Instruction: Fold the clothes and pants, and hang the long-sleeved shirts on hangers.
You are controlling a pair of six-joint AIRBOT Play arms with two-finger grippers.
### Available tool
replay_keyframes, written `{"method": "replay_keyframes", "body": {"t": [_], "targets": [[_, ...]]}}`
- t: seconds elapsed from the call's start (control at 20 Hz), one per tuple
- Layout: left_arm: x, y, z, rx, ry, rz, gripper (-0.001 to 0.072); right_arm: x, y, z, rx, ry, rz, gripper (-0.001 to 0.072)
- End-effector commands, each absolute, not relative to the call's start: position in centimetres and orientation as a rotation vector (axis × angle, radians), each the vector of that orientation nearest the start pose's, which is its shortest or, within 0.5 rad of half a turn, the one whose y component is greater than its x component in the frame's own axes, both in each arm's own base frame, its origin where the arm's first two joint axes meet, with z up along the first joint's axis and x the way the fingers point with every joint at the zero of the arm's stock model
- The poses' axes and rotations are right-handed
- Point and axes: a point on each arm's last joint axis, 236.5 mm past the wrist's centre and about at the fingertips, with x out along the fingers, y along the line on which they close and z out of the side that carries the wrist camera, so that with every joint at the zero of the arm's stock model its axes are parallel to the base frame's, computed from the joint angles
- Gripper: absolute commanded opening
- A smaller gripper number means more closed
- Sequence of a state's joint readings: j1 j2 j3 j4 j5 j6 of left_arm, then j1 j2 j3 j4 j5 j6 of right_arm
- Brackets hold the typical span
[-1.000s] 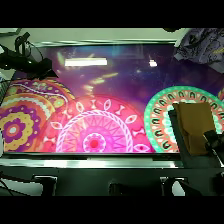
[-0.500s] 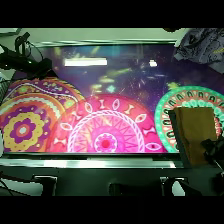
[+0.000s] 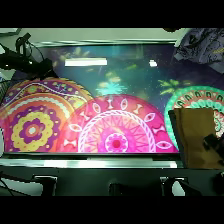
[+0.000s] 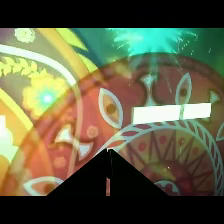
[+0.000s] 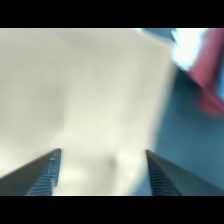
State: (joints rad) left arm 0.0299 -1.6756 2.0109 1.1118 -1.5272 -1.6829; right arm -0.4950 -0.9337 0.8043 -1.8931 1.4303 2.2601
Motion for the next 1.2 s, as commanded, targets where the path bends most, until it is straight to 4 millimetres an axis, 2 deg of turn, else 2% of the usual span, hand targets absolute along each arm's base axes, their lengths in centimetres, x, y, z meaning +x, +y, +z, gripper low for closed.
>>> {"method": "replay_keyframes", "body": {"t": [0.0,0.05,0.1,0.15,0.2,0.25,0.3,0.4,0.45,0.6,0.75,0.85,0.9,1.0,1.15], "targets": [[48.3,-9.0,13.6,-0.406,1.194,-0.299,0.0017,26.7,-17.3,5.7,0.63,1.013,-0.802,0.0432],[48.1,-8.9,13.6,-0.403,1.199,-0.299,0.0016,30.2,-16.4,8.0,0.655,0.906,-0.682,0.035],[47.9,-8.7,13.6,-0.405,1.205,-0.296,0.0017,33.3,-14.9,10.1,0.698,0.816,-0.559,0.0338],[47.6,-8.5,13.5,-0.401,1.218,-0.293,0.0016,35.6,-13.0,11.2,0.726,0.775,-0.454,0.0337],[47.3,-8.0,13.3,-0.387,1.232,-0.277,0.0016,37.3,-10.3,11.2,0.713,0.792,-0.352,0.0313],[47.2,-7.6,13.2,-0.36,1.234,-0.269,0.0016,38.4,-7.1,10.3,0.673,0.845,-0.251,0.0272],[47.1,-7.3,13.3,-0.324,1.226,-0.268,0.0016,39.1,-3.0,8.7,0.588,0.928,-0.131,0.0172],[46.9,-6.7,13.7,-0.238,1.203,-0.242,0.0014,39.1,5.1,5.2,0.373,1.07,0.092,0.0035],[46.7,-6.6,13.7,-0.199,1.189,-0.225,0.0014,38.7,8.7,3.5,0.265,1.121,0.175,0.0037],[44.2,-7.8,12.3,-0.112,1.168,-0.25,0.0014,36.7,16.7,0.4,0.015,1.175,0.349,0.0036],[39.1,-8.3,9.3,-0.125,1.204,-0.251,0.0015,34.3,23.0,-0.6,-0.118,1.153,0.491,0.0036],[37.3,-8.2,8.6,-0.13,1.194,-0.245,0.0015,33.8,25.3,-0.3,-0.147,1.111,0.541,0.0036],[37.1,-8.1,8.8,-0.133,1.175,-0.242,0.0015,34.0,25.7,-0.1,-0.136,1.096,0.543,0.0036],[37.4,-8.1,9.4,-0.133,1.148,-0.242,0.0016,34.6,25.6,0.1,-0.112,1.081,0.521,0.0037],[37.0,-8.1,9.2,-0.131,1.167,-0.243,0.0018,35.6,24.9,0.4,-0.165,1.036,0.506,0.0038]]}}
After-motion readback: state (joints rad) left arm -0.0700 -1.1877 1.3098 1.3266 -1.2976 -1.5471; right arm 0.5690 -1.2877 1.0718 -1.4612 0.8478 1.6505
